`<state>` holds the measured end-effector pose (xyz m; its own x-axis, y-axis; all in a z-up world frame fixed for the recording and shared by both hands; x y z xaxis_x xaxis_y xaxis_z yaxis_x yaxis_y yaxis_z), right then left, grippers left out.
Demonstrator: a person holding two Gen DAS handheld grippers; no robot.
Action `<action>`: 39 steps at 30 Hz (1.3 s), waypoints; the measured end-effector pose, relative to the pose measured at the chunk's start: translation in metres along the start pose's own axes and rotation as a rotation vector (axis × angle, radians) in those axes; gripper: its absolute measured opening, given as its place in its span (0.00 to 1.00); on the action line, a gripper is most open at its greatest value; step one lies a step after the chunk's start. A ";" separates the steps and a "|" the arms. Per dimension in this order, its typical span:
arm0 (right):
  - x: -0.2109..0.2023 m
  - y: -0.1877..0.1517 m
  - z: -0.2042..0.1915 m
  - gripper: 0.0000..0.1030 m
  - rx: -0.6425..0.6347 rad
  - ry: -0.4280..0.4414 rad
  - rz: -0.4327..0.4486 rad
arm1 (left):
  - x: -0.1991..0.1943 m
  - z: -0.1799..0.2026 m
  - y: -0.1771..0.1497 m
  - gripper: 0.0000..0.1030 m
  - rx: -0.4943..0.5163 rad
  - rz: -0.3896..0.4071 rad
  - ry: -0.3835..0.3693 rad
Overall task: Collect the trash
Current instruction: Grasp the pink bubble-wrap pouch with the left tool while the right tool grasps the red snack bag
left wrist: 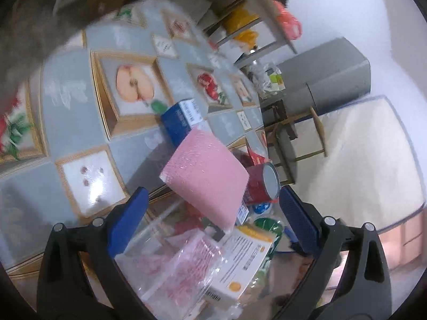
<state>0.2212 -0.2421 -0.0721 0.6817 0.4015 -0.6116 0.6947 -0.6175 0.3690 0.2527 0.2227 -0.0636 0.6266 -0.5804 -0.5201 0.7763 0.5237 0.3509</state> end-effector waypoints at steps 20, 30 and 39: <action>0.020 0.010 0.023 0.76 0.100 0.036 -0.030 | 0.047 -0.021 0.000 0.44 -0.142 -0.124 -0.028; 0.031 0.017 0.040 0.71 0.218 0.105 -0.036 | 0.037 -0.013 -0.003 0.33 -0.109 -0.091 -0.032; 0.053 0.020 0.039 0.67 0.268 0.135 -0.072 | 0.031 -0.009 -0.002 0.32 -0.082 -0.059 -0.013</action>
<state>0.2627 -0.2591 -0.1244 0.6695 0.5263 -0.5241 0.6697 -0.7330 0.1194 0.2695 0.2090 -0.0871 0.5814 -0.6193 -0.5277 0.8038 0.5377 0.2545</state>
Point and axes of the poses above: each gripper's, at about its wrist camera, not at the fingertips, and x roughly the way its jaws point, z to its right, y to its top, the point moved 2 cm from there along x, roughly the way its jaws point, and after that the axes turned 8 degrees about z, right-handed, at the moved point
